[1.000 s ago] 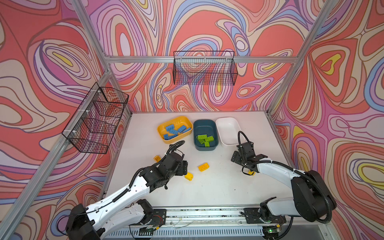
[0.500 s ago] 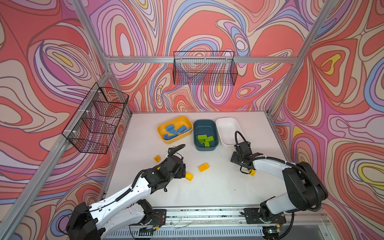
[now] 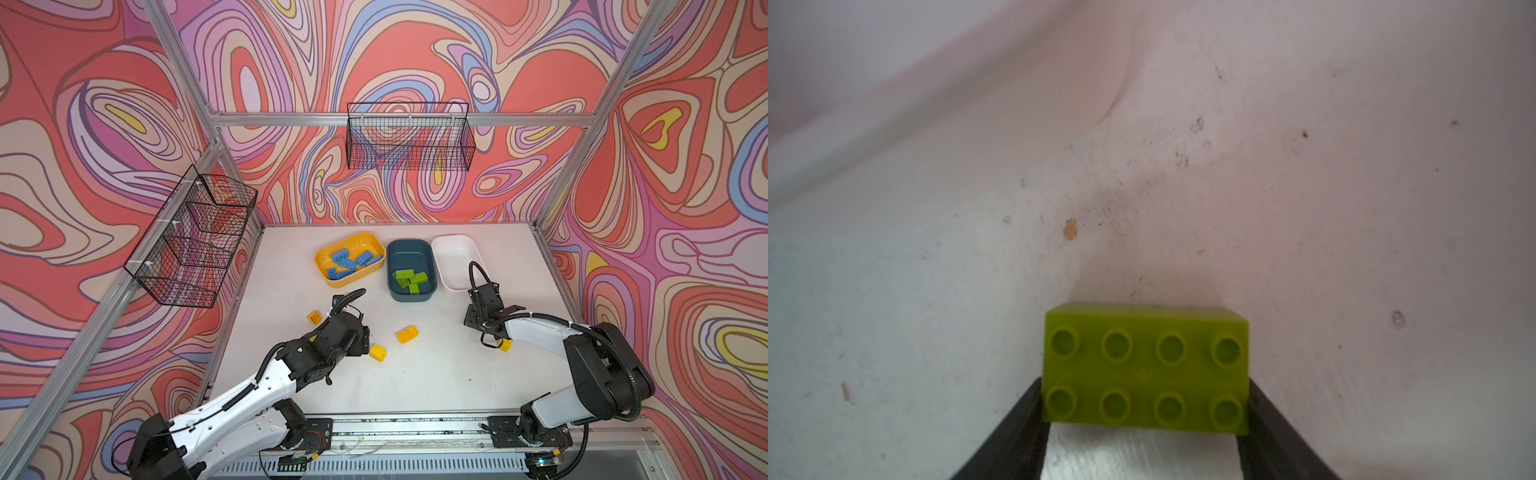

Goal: Sort the legos into containers by color
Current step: 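Lift the lime-green 2x4 brick with the right gripper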

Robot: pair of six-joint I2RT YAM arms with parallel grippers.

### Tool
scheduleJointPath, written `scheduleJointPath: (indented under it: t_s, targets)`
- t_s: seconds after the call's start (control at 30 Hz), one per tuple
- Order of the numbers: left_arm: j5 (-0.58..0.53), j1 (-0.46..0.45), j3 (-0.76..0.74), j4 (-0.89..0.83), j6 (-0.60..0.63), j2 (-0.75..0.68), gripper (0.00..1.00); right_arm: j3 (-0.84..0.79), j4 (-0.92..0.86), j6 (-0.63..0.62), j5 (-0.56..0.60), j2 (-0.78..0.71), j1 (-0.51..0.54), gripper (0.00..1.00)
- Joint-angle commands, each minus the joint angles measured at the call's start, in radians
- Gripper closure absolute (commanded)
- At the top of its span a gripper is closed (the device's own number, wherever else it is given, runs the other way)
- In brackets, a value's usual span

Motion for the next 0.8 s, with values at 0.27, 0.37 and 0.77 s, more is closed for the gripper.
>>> scheduleJointPath:
  t_s: [0.27,0.37,0.77]
  targets:
    - [-0.061,-0.001,-0.004,-0.078,-0.042,-0.093,0.15,0.065,-0.167,-0.052,-0.056,-0.215,-0.005,0.44]
    - [-0.084,-0.002,-0.021,-0.082,-0.067,-0.145,0.15,0.095,-0.227,-0.065,-0.075,-0.271,-0.001,0.44]
    - [-0.150,-0.001,-0.161,0.000,-0.104,-0.231,0.15,0.357,-0.376,-0.154,-0.150,-0.254,0.086,0.45]
